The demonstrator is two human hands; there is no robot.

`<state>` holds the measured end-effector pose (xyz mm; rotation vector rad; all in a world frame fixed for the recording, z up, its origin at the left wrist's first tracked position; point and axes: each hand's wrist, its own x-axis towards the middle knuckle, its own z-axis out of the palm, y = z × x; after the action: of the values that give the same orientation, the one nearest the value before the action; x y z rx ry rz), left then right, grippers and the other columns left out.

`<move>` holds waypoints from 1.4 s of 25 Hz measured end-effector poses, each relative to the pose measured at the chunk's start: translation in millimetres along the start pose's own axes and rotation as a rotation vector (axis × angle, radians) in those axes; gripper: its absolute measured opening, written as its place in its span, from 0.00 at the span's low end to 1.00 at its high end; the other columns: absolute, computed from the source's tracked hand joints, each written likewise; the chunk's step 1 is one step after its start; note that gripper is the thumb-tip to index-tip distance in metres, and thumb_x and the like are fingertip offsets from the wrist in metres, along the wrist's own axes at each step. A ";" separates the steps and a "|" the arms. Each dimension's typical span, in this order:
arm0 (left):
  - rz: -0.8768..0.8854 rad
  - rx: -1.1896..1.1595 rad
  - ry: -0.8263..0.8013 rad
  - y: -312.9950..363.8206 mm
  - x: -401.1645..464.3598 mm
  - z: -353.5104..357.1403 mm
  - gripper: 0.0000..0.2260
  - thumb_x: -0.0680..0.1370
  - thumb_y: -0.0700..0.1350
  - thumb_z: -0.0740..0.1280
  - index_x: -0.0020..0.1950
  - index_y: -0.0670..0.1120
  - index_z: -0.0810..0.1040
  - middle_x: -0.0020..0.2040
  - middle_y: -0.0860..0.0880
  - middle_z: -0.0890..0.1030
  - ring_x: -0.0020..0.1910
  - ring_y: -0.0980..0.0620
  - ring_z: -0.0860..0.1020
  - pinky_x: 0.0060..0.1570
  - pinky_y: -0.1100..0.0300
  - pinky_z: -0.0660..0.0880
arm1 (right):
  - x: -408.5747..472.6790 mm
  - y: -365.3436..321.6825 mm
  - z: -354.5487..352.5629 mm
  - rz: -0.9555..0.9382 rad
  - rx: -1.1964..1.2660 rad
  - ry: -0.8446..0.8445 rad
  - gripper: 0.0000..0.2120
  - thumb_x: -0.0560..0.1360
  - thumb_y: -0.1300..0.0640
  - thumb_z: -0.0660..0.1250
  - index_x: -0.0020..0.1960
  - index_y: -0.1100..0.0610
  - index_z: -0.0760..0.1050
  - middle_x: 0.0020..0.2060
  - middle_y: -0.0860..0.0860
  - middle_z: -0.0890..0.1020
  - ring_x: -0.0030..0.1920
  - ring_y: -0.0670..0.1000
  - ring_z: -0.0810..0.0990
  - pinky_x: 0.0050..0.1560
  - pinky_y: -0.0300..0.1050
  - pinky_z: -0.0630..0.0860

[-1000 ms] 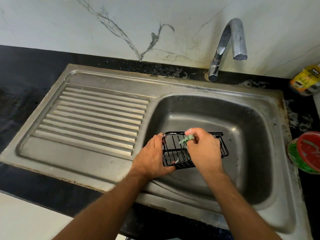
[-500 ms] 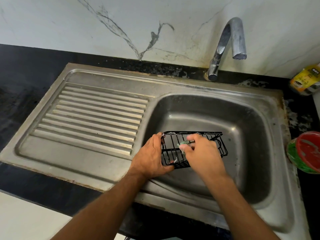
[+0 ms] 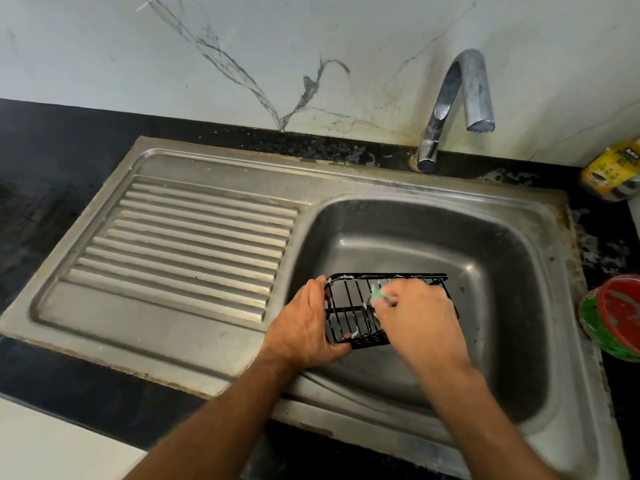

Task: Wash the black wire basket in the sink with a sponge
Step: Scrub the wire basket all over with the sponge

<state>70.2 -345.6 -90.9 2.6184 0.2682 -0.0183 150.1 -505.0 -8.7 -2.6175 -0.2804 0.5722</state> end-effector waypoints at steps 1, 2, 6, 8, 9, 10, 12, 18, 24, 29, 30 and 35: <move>0.014 0.008 0.018 -0.5 0.2 1.2 0.48 0.66 0.63 0.75 0.77 0.42 0.58 0.64 0.49 0.72 0.65 0.52 0.72 0.65 0.61 0.71 | -3.7 -4.9 1.6 -0.058 0.015 0.052 0.07 0.78 0.51 0.67 0.48 0.51 0.83 0.40 0.50 0.85 0.41 0.52 0.81 0.48 0.49 0.79; 0.023 0.011 0.032 -2.0 0.0 2.9 0.48 0.66 0.63 0.76 0.76 0.42 0.59 0.64 0.49 0.73 0.63 0.52 0.73 0.64 0.60 0.73 | -6.3 -10.5 5.1 -0.099 0.025 0.084 0.07 0.78 0.49 0.68 0.50 0.49 0.84 0.43 0.49 0.85 0.44 0.53 0.82 0.51 0.50 0.79; 0.002 -0.002 0.010 -0.3 -1.4 0.7 0.49 0.66 0.65 0.75 0.77 0.41 0.59 0.64 0.49 0.72 0.64 0.52 0.73 0.65 0.61 0.71 | 7.7 -8.4 20.9 -0.041 0.085 0.013 0.08 0.75 0.46 0.71 0.42 0.49 0.83 0.39 0.47 0.85 0.43 0.51 0.83 0.50 0.48 0.79; 0.012 0.008 0.002 0.9 -0.7 -0.5 0.49 0.67 0.64 0.75 0.78 0.41 0.58 0.65 0.49 0.72 0.65 0.52 0.71 0.68 0.59 0.71 | 15.2 4.6 18.5 0.015 0.084 -0.073 0.10 0.72 0.45 0.74 0.35 0.49 0.81 0.35 0.46 0.83 0.39 0.49 0.81 0.47 0.46 0.79; 0.005 0.008 -0.001 1.7 -0.9 -1.2 0.49 0.67 0.63 0.75 0.78 0.40 0.58 0.66 0.48 0.71 0.66 0.52 0.71 0.69 0.59 0.70 | 15.7 8.9 17.0 0.027 0.098 -0.095 0.09 0.71 0.45 0.75 0.36 0.48 0.82 0.36 0.45 0.83 0.39 0.47 0.81 0.47 0.46 0.80; -0.011 0.002 -0.005 2.8 -0.8 -2.3 0.50 0.67 0.63 0.75 0.79 0.40 0.57 0.67 0.49 0.71 0.67 0.52 0.70 0.69 0.60 0.69 | 14.5 10.4 16.2 0.021 0.156 -0.071 0.07 0.71 0.44 0.75 0.39 0.46 0.83 0.37 0.43 0.84 0.39 0.45 0.82 0.48 0.46 0.80; -0.021 -0.003 -0.014 2.8 -0.2 -2.8 0.50 0.67 0.63 0.75 0.79 0.41 0.56 0.68 0.49 0.70 0.68 0.53 0.70 0.67 0.62 0.68 | 11.4 5.7 19.2 -0.015 0.323 0.056 0.06 0.74 0.46 0.73 0.48 0.47 0.85 0.40 0.42 0.85 0.41 0.42 0.82 0.50 0.46 0.81; -0.027 -0.010 -0.015 1.5 0.3 0.1 0.49 0.67 0.62 0.75 0.78 0.40 0.57 0.68 0.48 0.71 0.68 0.51 0.71 0.67 0.61 0.69 | 19.5 13.9 19.4 -0.049 0.286 0.051 0.10 0.76 0.44 0.71 0.50 0.48 0.84 0.42 0.41 0.85 0.44 0.40 0.82 0.45 0.34 0.74; 0.005 -0.016 -0.011 -1.3 -1.6 1.1 0.45 0.65 0.58 0.78 0.74 0.42 0.62 0.63 0.48 0.75 0.63 0.52 0.75 0.64 0.65 0.70 | 25.5 38.4 17.1 0.054 0.262 0.091 0.08 0.76 0.46 0.71 0.48 0.49 0.84 0.40 0.43 0.84 0.41 0.43 0.80 0.43 0.39 0.72; -0.017 -0.026 -0.025 -0.9 -0.4 0.6 0.46 0.65 0.57 0.79 0.75 0.42 0.61 0.65 0.49 0.74 0.65 0.52 0.74 0.63 0.70 0.64 | 30.0 51.2 5.8 0.050 0.125 -0.176 0.05 0.70 0.48 0.76 0.38 0.49 0.86 0.31 0.42 0.84 0.38 0.41 0.81 0.46 0.41 0.78; -0.022 -0.028 -0.030 -1.0 -0.8 0.5 0.46 0.65 0.57 0.79 0.75 0.42 0.61 0.65 0.49 0.74 0.65 0.53 0.74 0.63 0.70 0.63 | 30.2 51.3 5.0 0.061 0.146 -0.195 0.04 0.70 0.49 0.76 0.38 0.48 0.86 0.30 0.41 0.83 0.36 0.41 0.81 0.44 0.40 0.78; -0.044 -0.031 -0.030 1.4 0.7 1.2 0.47 0.65 0.57 0.80 0.76 0.41 0.61 0.66 0.48 0.74 0.65 0.51 0.74 0.63 0.70 0.64 | 31.0 41.9 16.2 0.064 0.356 0.042 0.07 0.73 0.45 0.73 0.44 0.47 0.85 0.32 0.42 0.83 0.37 0.44 0.83 0.44 0.44 0.81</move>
<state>71.2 -347.3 -91.3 2.5791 0.3134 -0.0685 174.9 -527.0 -52.1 -2.2967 -0.0721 0.5335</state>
